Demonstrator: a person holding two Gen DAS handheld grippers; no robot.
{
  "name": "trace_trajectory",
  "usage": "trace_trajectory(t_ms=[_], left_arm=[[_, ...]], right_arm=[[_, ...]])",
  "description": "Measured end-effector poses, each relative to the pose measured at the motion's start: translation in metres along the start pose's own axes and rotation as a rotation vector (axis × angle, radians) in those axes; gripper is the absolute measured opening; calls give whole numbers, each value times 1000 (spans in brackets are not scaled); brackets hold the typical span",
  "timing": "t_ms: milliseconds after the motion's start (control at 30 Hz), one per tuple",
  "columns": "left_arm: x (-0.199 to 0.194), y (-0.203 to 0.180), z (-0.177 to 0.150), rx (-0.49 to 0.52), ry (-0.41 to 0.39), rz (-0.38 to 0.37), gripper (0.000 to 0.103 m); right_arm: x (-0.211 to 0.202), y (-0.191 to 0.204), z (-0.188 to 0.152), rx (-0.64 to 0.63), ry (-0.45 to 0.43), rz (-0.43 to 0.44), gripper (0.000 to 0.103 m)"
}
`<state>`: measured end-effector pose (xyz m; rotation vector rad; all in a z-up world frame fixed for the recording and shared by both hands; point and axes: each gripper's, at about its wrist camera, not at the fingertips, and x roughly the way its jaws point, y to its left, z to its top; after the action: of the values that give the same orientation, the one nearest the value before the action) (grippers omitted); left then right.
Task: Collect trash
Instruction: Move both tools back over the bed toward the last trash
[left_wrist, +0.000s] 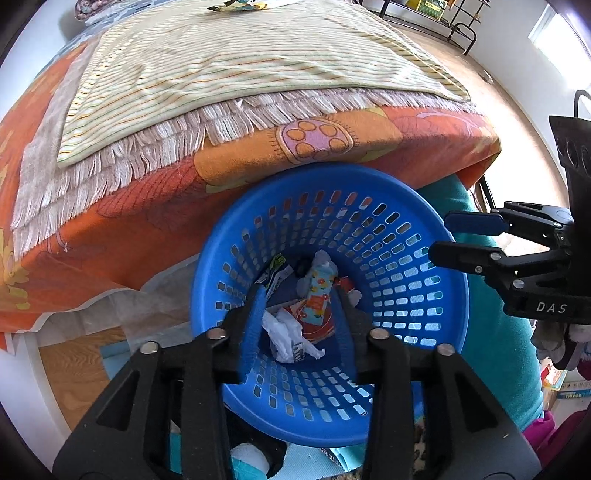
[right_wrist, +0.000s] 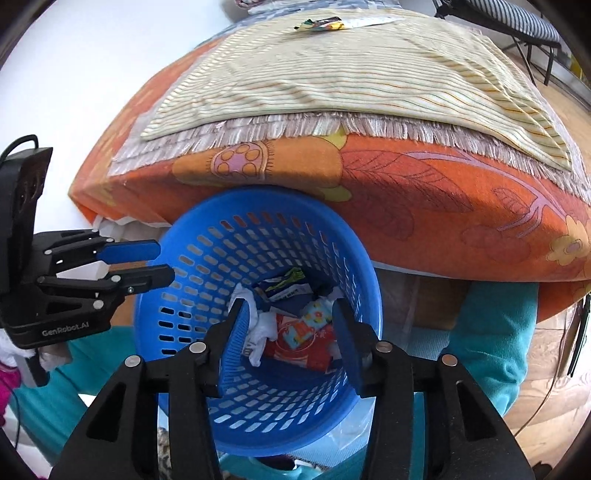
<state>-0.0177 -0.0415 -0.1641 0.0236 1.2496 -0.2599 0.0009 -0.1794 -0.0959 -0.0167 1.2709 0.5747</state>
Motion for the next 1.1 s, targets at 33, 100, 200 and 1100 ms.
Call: trace_trajectory(t_ms=[33, 100, 200, 1100], left_arm=[[0, -1, 0, 2, -2, 1, 48], [-1, -2, 1, 4, -8, 7, 53], [-1, -1, 3, 0, -11, 6, 54], [-37, 30, 131, -11, -140, 10, 55]], right_arm=[[0, -1, 0, 0, 2, -4, 45], [-1, -2, 1, 2, 3, -10, 46], [-2, -3, 4, 14, -1, -15, 56], [-54, -58, 115, 135, -187, -57, 72]])
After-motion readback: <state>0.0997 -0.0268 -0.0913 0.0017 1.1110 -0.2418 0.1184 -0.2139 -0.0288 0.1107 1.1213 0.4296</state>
